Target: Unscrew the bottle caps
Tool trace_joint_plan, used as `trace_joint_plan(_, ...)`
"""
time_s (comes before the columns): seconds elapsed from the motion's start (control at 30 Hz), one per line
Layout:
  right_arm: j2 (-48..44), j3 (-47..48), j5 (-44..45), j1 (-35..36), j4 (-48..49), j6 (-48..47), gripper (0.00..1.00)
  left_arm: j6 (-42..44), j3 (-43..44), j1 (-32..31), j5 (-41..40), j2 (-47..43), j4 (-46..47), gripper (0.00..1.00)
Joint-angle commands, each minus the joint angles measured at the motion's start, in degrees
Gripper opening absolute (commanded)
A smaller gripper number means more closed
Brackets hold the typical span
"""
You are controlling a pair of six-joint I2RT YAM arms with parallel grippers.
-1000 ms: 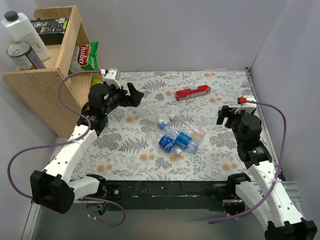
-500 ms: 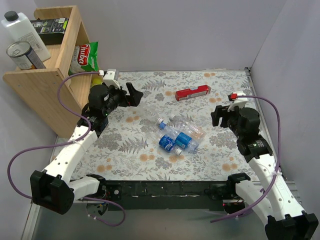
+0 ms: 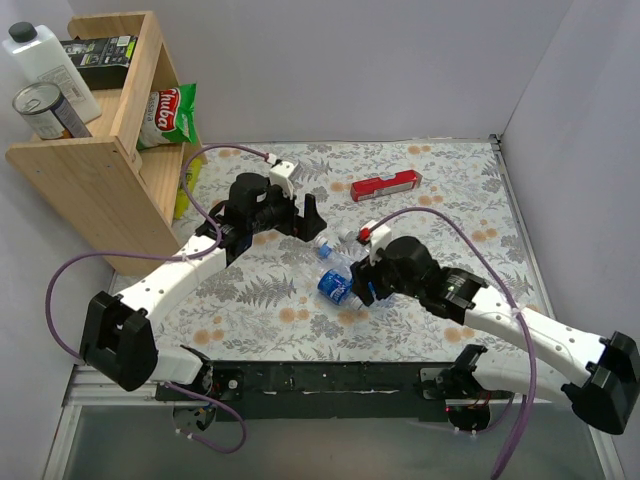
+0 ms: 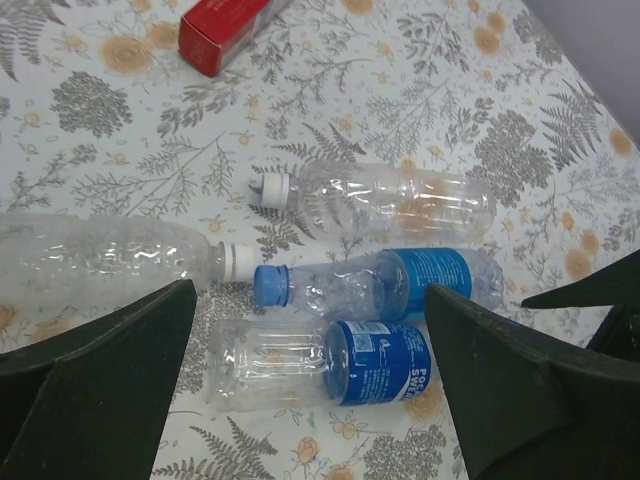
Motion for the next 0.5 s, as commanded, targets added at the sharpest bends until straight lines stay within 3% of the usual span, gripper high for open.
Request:
trace_joint_plan(0.0, 4.1, -0.3, 2.9, 6.8, -1.0, 4.8, 0.71, 0.4, 0.0, 0.3, 8.3, -0.5, 0.3, 0.98)
trace_joint_plan(0.17, 6.7, -3.2, 1.9, 6.8, 2.6, 3.5, 0.64, 1.2, -0.5, 0.3, 9.9, -1.2, 0.3, 0.98)
trace_joint_plan(0.47, 15.1, -2.1, 1.9, 6.8, 2.2, 1.8, 0.61, 4.1, -0.5, 0.3, 12.0, -2.6, -1.1, 0.98)
